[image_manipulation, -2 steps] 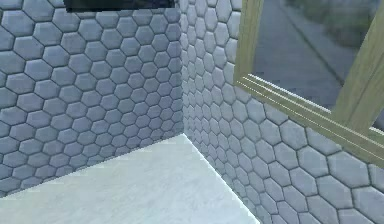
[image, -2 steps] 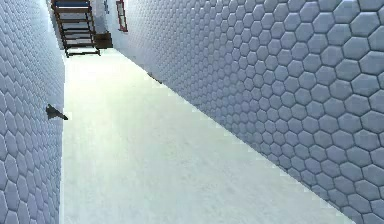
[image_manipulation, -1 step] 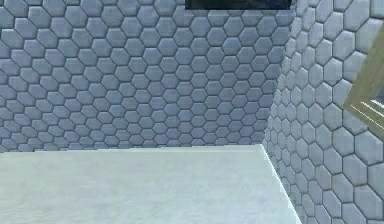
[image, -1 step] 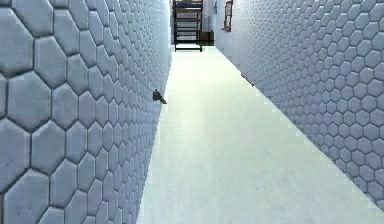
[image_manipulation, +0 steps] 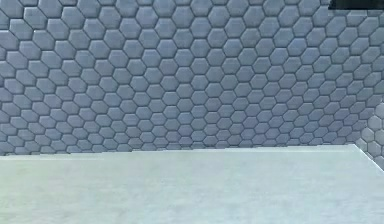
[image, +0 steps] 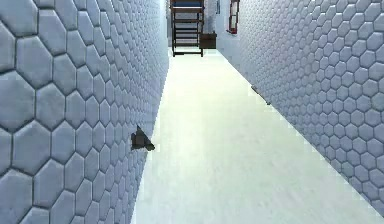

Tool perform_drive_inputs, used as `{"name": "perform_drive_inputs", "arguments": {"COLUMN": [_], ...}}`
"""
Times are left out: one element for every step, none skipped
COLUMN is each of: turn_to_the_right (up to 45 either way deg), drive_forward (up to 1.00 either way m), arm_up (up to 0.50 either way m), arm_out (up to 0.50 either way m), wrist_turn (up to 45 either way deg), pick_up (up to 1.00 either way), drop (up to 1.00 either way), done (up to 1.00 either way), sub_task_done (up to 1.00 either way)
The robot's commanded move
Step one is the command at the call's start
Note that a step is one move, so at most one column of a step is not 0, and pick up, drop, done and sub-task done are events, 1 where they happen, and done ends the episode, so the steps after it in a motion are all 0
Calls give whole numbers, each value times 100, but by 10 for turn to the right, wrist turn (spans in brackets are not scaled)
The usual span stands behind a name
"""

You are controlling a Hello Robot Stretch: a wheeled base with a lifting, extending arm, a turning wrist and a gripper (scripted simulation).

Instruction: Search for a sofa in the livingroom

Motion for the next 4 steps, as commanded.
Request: {"name": "perform_drive_inputs", "arguments": {"turn_to_the_right": [0,0,0,0], "drive_forward": [100,20,60,100], "arm_up": [0,0,0,0], "arm_out": [0,0,0,0], "wrist_turn": [0,0,0,0], "pick_up": [0,0,0,0], "drop": [0,0,0,0], "done": [0,0,0,0], "sub_task_done": [0,0,0,0]}}
